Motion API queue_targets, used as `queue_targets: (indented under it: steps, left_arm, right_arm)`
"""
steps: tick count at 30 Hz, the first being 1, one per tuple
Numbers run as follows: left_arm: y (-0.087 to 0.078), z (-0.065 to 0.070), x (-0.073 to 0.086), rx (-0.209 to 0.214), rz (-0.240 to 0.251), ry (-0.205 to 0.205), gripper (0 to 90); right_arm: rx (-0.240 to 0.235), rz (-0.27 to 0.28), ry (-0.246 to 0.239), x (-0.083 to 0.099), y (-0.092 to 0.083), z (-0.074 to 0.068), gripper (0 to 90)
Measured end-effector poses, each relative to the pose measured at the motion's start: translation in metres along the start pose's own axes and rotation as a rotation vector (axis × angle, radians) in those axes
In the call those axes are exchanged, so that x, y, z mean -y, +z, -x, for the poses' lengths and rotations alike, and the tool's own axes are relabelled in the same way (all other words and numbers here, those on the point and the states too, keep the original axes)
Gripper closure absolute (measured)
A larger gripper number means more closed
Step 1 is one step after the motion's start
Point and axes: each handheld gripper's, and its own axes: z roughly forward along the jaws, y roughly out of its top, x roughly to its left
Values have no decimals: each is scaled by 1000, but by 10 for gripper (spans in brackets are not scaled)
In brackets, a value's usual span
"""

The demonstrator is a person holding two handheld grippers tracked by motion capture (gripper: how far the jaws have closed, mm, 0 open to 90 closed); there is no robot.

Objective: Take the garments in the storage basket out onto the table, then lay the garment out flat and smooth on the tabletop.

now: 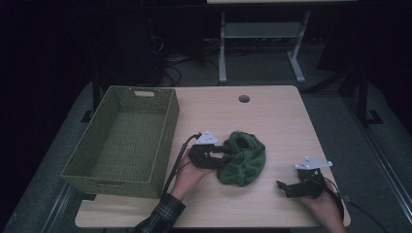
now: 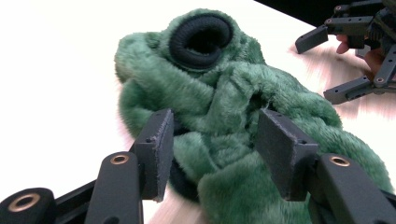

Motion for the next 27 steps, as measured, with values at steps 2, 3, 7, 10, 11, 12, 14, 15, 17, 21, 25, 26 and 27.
queue_targets:
  steps: [2,3,7,10,11,12,14,15,17,21,25,26,27]
  left_arm:
    - [-7,-1,2,4,8,-5,449]
    - [-10,-1,4,5,11,-6,446]
    - [-20,1,14,1,11,5,415]
    - [-28,3,24,-3,20,1,390]
    - [-31,4,27,-4,20,-3,381]
    - [-34,5,30,-4,24,-6,372]
    - [-38,7,36,-11,29,-3,359]
    - [-40,8,39,-17,25,3,349]
    - [-42,11,44,-28,24,14,322]
    - [-44,14,56,-51,-8,35,267]
    - [-43,16,66,-56,-41,32,228]
    - [-43,17,69,-62,-53,29,211]
    - [-42,17,71,-63,-58,23,202]
  right_arm:
    - [-1,-7,-5,-1,-1,0,54]
    - [-4,-9,-4,-2,-2,-1,81]
    - [-3,7,-13,-4,-7,-2,125]
    - [-12,27,-12,-7,-11,-3,140]
    - [-17,28,-8,-9,-12,-4,141]
    - [-20,30,-8,-10,-13,-4,142]
    - [-25,32,-13,-13,-14,-6,145]
    - [-24,34,-13,-15,-14,-7,145]
    - [-34,38,-15,-19,-16,-8,159]
    - [-52,44,-25,-28,-19,-12,194]
    - [-87,60,-30,-39,-22,-18,251]
    - [-96,62,-32,-42,-23,-20,270]
    - [-103,64,-37,-44,-23,-22,280]
